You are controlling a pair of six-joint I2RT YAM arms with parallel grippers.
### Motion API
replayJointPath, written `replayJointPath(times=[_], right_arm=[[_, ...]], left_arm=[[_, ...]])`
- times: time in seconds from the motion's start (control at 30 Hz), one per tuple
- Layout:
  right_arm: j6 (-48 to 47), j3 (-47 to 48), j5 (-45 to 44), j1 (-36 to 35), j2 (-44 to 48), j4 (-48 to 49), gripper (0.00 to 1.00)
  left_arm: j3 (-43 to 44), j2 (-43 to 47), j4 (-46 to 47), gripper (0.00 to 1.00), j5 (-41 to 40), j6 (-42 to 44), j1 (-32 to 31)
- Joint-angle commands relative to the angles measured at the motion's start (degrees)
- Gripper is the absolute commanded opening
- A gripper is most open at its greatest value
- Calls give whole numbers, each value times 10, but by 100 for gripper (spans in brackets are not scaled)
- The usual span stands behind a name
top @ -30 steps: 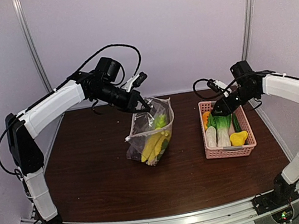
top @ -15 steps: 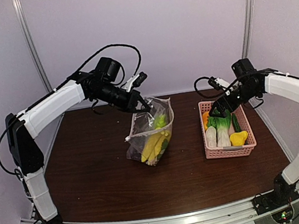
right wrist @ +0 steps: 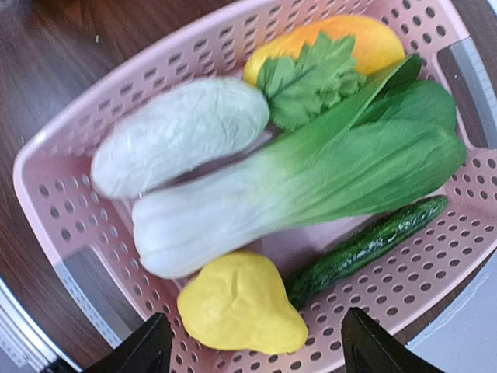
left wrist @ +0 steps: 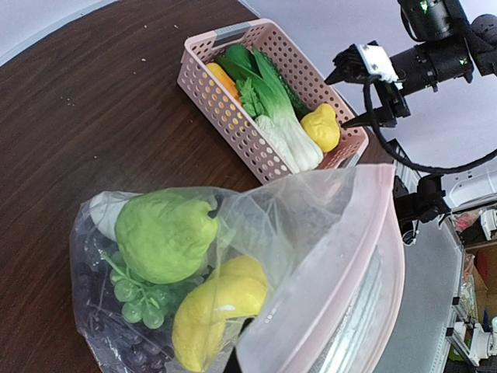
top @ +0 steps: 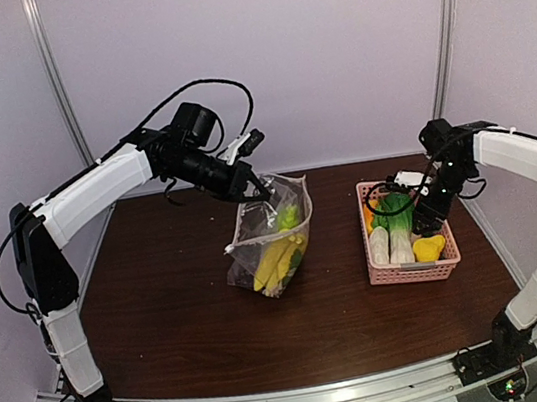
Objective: Place the food in the zip-top bag and seal the zipper
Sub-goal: Pick up the fake fruit from the bin.
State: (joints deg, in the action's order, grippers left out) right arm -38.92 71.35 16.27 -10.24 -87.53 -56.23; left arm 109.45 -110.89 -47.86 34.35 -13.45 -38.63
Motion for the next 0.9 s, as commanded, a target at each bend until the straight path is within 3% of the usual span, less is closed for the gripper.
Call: replayJointPath(times=[0.0,0.53,0.63,0.87], right_arm=[[-140,0,-104,7,-2,-88,78],[-133,-21,-54,5,-109,-65,86],[-137,-25,-49,5,-127,-70,93],[-130,-9,-49,5,-105,-78,73]], left_arm=[[10,10,18,0,7,-5,1],[10,12,18,0,5,-5,-1],[9,12,18,0,5,-5,-1],[10,12,18,0,4,-5,-1]])
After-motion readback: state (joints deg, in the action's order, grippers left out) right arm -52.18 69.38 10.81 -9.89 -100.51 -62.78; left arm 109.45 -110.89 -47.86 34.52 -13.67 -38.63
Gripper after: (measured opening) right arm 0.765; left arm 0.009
